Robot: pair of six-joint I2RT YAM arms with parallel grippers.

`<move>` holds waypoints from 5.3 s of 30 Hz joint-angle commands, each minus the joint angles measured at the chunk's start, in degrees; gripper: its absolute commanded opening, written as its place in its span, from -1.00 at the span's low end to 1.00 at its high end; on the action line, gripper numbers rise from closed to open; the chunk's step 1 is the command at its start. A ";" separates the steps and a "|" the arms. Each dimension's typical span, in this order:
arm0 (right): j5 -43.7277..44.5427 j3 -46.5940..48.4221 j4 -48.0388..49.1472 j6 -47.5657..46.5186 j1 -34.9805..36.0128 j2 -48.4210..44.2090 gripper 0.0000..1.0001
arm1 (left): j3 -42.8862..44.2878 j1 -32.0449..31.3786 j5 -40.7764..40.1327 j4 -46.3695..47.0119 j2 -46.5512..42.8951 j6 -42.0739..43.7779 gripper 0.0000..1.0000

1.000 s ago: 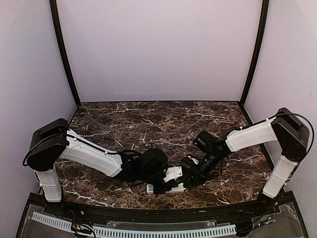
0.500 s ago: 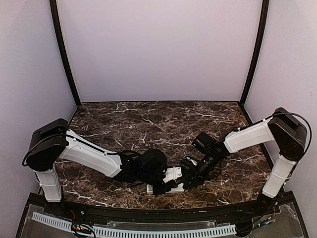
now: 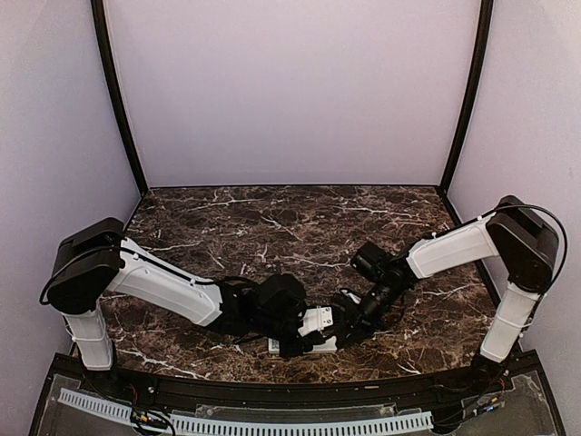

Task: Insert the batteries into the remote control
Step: Press the battery cover onto the remote control without the battery cover, then pick up the remote control from the center of the board, then pass from the right arm to the left, then place the remote control at the center of the board.

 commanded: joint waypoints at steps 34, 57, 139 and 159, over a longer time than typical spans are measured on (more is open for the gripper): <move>13.63 9.94 -12.49 -13.75 -2.14 -7.46 -0.51 | -4.49 2.52 -6.55 -3.44 -14.23 -2.92 -0.54; 39.98 37.75 -23.66 -44.11 21.27 15.56 0.62 | -20.27 10.65 -37.38 0.43 -50.43 -21.49 0.56; 43.18 20.21 10.89 -22.14 0.73 -27.61 0.97 | 5.49 11.33 -18.62 -26.98 -23.53 -32.39 -1.00; 44.78 21.49 -1.37 -20.56 -2.96 -22.26 0.97 | 25.82 11.27 -8.08 -54.31 10.20 -25.98 0.10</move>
